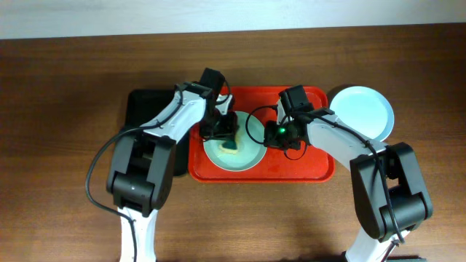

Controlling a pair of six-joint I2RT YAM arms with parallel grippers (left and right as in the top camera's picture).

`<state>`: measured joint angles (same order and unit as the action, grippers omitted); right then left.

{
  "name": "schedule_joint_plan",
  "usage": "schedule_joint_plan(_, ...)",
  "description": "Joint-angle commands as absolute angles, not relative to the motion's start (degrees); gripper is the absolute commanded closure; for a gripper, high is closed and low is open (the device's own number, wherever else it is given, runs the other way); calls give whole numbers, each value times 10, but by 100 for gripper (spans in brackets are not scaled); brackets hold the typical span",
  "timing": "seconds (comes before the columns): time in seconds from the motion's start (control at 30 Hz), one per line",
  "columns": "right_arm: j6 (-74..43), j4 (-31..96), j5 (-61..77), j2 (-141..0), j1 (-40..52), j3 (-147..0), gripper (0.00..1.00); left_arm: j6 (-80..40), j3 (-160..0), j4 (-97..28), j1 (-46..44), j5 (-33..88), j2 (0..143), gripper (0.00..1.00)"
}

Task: Clean dirty plates on tray and stack at the side
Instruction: 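Scrub the pale green plate with the sponge in the left gripper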

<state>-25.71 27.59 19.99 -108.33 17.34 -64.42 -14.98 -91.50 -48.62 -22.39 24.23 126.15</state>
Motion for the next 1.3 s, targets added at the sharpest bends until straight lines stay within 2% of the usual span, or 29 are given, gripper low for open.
schedule_joint_plan(0.0, -260, 274, 203, -1086, 185, -636, 96, -123, -923, -498, -243, 301, 1282, 100)
schedule_joint_plan(0.37, -259, 274, 203, -1086, 185, -636, 96, -122, -941, -532, -242, 120, 1147, 100)
schedule_joint_plan(0.73, -258, 274, 196, -1086, 185, -636, 96, -127, -936, -523, -242, 87, 1216, 100)
schedule_joint_plan(0.9, -258, 274, 197, -1086, 185, -636, 96, -176, -936, -512, -242, 25, 1268, 100)
schedule_joint_plan(1.03, -258, 274, 197, -1086, 185, -636, 96, -189, -936, -511, -243, 46, 1301, 100)
schedule_joint_plan(1.27, -258, 274, 197, -1086, 185, -636, 96, -132, -936, -504, -247, 256, 1347, 100)
